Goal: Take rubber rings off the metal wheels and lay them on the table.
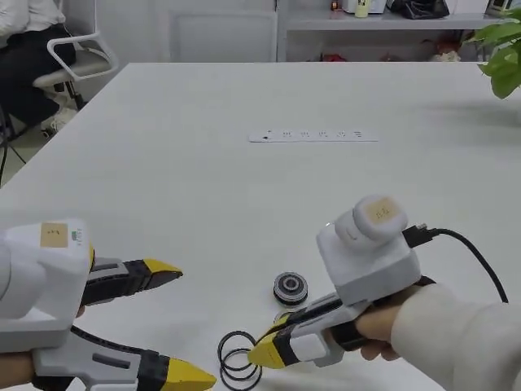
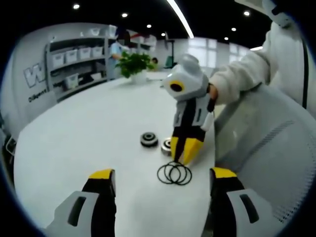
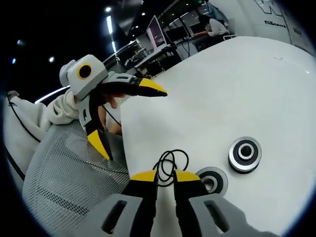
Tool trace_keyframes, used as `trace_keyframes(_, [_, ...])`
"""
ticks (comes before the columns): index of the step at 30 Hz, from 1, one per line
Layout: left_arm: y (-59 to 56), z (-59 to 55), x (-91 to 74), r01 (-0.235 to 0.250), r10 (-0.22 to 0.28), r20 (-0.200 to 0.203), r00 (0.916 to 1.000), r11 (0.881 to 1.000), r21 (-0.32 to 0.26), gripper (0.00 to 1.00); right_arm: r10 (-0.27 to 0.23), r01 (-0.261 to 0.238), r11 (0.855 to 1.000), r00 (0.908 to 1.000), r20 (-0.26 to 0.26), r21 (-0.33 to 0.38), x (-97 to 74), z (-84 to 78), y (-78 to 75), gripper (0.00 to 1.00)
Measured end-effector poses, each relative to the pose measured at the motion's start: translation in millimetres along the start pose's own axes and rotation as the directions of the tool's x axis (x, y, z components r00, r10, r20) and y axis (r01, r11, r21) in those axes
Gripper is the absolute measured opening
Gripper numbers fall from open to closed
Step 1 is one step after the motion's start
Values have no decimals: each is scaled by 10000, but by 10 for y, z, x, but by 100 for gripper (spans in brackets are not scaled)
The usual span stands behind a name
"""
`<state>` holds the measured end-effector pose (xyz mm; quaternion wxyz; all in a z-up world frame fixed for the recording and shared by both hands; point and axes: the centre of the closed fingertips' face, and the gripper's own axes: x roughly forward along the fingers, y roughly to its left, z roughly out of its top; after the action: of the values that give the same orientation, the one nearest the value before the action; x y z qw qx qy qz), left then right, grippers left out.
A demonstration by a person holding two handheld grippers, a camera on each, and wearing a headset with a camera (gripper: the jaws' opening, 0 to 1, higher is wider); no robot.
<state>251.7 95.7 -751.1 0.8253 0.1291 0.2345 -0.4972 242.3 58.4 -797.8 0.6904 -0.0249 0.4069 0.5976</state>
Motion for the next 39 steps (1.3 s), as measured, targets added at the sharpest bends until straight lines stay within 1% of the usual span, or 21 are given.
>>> trace_keyframes(2, [-1, -1, 1, 6, -6, -9, 10000, 10000, 6, 79, -9, 5, 9995, 9999, -126, -317, 11, -16, 14, 10])
trace_keyframes(8, [-3, 1, 2, 13, -13, -11, 10000, 10000, 13, 79, -26, 14, 9978, 9999, -170, -661, 21, -14, 25, 12])
trace_keyframes(11, [-6, 1, 4, 22, -22, -16, 10000, 10000, 21, 79, -48, 28, 9947, 9998, -191, -1029, 31, -11, 45, 14])
trace_keyframes(14, [-7, -5, 5, 29, -29, -40, 10000, 10000, 21, 79, -11, -18, 9926, 9997, -234, -1218, 42, -13, 61, 16])
trace_keyframes(19, [-9, -4, 5, 35, -35, -46, 10000, 10000, 51, 79, -145, 92, 9861, 9994, -307, -1659, 50, -5, 63, 18])
trace_keyframes(22, [-6, -9, 3, 25, -24, -70, 10000, 10000, 53, 79, -214, 159, 9830, 9994, -277, -1827, 50, 9, 61, 21])
trace_keyframes(25, [-8, -7, 2, 31, -30, -72, 10000, 10000, 73, 79, -224, 163, 9821, 9993, -303, -1878, 54, 8, 58, 21])
trace_keyframes(30, [-3, -11, 1, 16, -16, -90, 10000, 10000, 66, 79, -133, 58, 9806, 9992, -370, -1961, 65, -5, 81, 23])
trace_keyframes(34, [-4, -11, 1, 29, -28, -86, 10000, 10000, 71, 79, -134, -11, 9675, 9984, -556, -2528, 88, -33, 128, 27])
trace_keyframes(37, [-3, -11, 1, 29, -28, -91, 10000, 10000, 88, 79, -136, -19, 9677, 9981, -599, -2522, 91, -35, 124, 28])
trace_keyframes(39, [-4, -11, 0, 22, -21, -90, 10000, 10000, 97, 79, -170, 3, 9652, 9979, -617, -2617, 88, -37, 121, 27])
